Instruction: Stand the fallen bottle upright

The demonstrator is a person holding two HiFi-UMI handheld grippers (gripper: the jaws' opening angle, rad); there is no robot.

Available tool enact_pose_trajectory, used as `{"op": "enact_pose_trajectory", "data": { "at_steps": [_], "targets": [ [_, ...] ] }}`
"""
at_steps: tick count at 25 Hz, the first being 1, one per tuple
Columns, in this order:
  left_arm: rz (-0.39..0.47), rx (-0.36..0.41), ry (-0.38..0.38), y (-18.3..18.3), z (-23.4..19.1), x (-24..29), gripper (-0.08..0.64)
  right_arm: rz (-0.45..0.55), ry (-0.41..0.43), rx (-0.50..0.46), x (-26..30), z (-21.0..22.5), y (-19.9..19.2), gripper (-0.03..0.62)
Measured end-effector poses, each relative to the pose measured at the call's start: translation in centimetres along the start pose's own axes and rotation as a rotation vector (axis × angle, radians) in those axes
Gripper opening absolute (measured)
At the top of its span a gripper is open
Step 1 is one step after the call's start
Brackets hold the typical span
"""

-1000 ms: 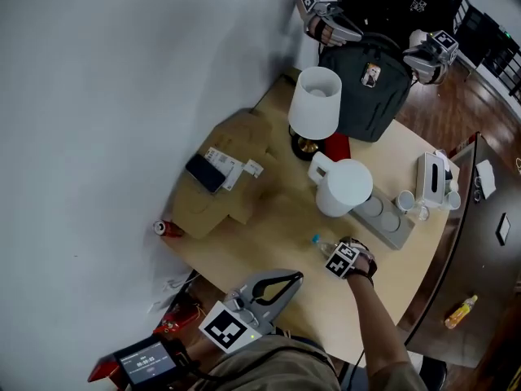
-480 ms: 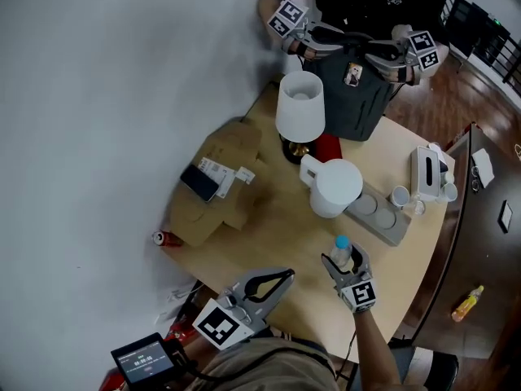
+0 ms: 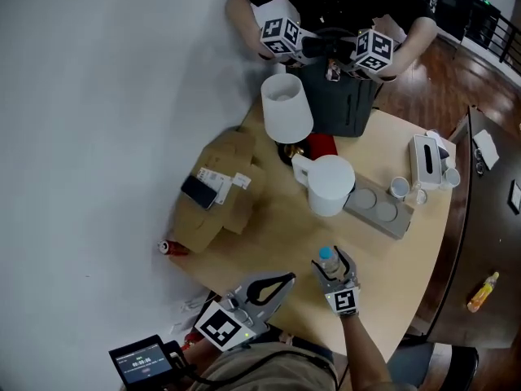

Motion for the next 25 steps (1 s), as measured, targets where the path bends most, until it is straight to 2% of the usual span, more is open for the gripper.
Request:
{"op": "enact_pose_trajectory", "data": {
  "at_steps": [8,10,14,19,21,25],
  "targets": [
    [-0.006,-0.003,-0.025,0.2,1.0,0.0,0.005,-0.006,-0.023,-0.020,-1.6,-0.3,-0.7,0.330],
    [-0.009,-0.001,-0.041,0.0,1.4,-0.2,0.005,-0.002,-0.033,-0.026,-2.1,-0.3,0.0,0.366],
    [-0.007,-0.016,-0.041,-0.1,1.5,-0.6,0.005,0.050,-0.062,-0.043,-3.2,-0.1,2.7,0.390],
    [0.056,-0.031,-0.064,1.0,0.7,-2.2,0.005,0.120,-0.132,-0.087,-6.3,-1.8,8.4,0.385],
    [0.073,-0.037,-0.080,1.1,0.1,-3.6,0.005,0.120,-0.185,-0.115,-7.8,-3.7,11.6,0.360],
    [0.103,-0.065,-0.121,0.4,-1.4,-5.6,0.005,0.068,-0.237,-0.191,-9.3,-7.5,16.3,0.211]
  ]
}}
Point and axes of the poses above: the fingertips, and each gripper's own axes: x forward along the fingers, z to its right, y out of its top, the point moved 4 cm from there along -x, backward along the fingers, and after that the axes turned 12 degrees about y, right-handed, at the moved point
